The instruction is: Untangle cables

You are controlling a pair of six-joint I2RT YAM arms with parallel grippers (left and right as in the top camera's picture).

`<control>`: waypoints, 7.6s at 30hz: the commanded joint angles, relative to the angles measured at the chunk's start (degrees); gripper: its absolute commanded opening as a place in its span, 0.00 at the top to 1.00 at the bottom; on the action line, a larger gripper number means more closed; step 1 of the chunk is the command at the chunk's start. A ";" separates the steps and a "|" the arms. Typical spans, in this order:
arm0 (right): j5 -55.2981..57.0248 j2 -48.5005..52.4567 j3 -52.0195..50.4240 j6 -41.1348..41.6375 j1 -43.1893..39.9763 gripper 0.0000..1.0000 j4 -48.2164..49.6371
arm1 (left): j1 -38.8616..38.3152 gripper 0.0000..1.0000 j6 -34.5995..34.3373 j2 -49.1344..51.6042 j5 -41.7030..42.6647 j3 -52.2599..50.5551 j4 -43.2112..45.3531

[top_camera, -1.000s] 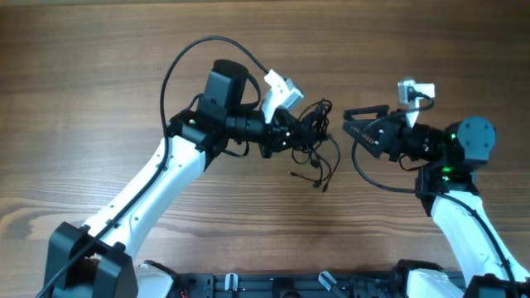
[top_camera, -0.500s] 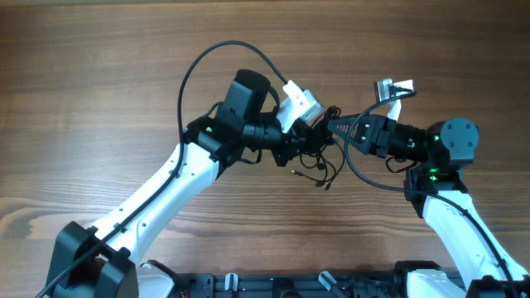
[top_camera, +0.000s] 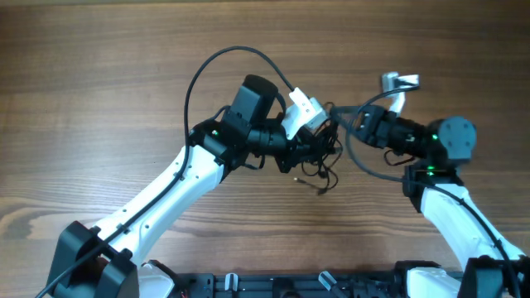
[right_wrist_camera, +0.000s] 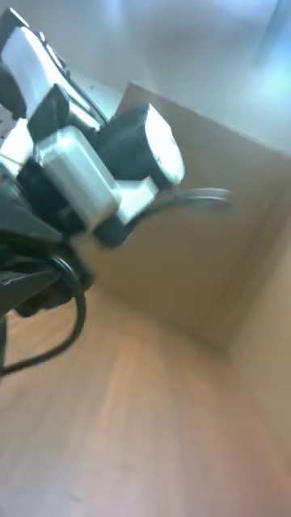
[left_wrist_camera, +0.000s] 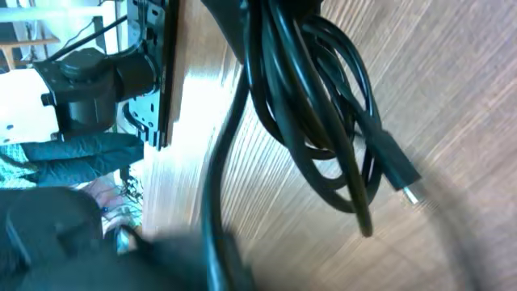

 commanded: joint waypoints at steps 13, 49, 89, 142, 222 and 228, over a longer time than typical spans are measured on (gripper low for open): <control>-5.95 0.44 0.74 -3.10 -10.38 0.69 8.28 | -0.74 0.96 1.14 0.09 1.57 0.37 -2.89; 11.26 0.48 0.72 2.10 2.40 0.69 -13.92 | -4.31 0.96 4.37 0.09 -2.10 0.37 -0.46; 30.69 0.48 0.74 -23.67 0.17 0.75 -57.20 | -4.68 0.96 -25.62 0.09 -40.89 0.37 10.51; 27.02 -7.39 0.76 -11.34 11.82 0.62 -46.88 | -6.01 0.96 -64.50 0.74 -57.11 0.37 10.56; 4.66 -10.29 0.76 -57.72 -6.21 0.00 -69.22 | 7.02 0.96 -19.78 -2.97 7.26 0.37 18.45; -7.96 -10.14 0.76 -58.29 -6.21 0.04 -55.52 | 8.17 0.96 -13.51 -2.93 22.16 0.37 14.21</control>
